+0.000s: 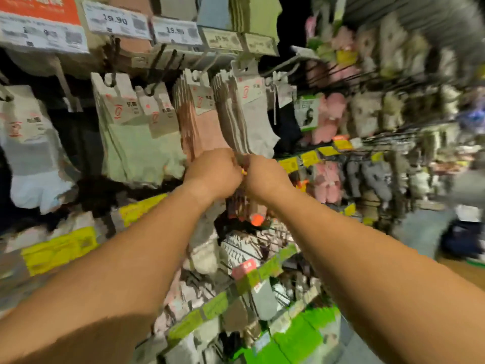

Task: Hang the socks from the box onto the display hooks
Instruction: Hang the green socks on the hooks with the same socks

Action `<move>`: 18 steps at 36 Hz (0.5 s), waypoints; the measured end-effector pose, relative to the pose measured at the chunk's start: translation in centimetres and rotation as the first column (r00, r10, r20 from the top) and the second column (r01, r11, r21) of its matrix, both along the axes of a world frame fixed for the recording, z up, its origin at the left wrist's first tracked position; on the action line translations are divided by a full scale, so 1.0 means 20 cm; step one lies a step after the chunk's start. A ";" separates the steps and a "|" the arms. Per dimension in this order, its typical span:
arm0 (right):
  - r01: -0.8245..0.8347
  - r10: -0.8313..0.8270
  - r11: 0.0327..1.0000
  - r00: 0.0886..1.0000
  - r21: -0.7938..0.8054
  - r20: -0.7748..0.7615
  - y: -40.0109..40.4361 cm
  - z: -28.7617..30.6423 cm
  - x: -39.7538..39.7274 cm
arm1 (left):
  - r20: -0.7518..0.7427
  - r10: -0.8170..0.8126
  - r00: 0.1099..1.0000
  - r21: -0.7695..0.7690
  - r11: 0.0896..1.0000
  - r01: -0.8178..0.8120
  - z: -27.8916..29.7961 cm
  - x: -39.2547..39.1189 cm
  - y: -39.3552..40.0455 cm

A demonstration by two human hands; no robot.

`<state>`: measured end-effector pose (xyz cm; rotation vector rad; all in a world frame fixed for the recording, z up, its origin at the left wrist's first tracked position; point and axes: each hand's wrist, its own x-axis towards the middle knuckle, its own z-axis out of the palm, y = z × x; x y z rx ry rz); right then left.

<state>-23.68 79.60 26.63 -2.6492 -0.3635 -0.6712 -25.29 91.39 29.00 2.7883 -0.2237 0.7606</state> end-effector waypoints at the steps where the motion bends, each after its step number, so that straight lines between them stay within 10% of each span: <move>1: 0.055 -0.056 0.998 0.998 -0.021 -0.031 -0.13 -0.03 -0.03 | -0.027 -0.058 0.998 0.002 0.998 0.058 -0.03 0.01 -0.12; 18: 0.739 -0.712 0.661 0.562 -0.132 -0.422 -2.35 -0.56 -0.78 | -0.447 -0.656 0.608 -0.082 0.707 0.702 -0.57 -0.19 -2.31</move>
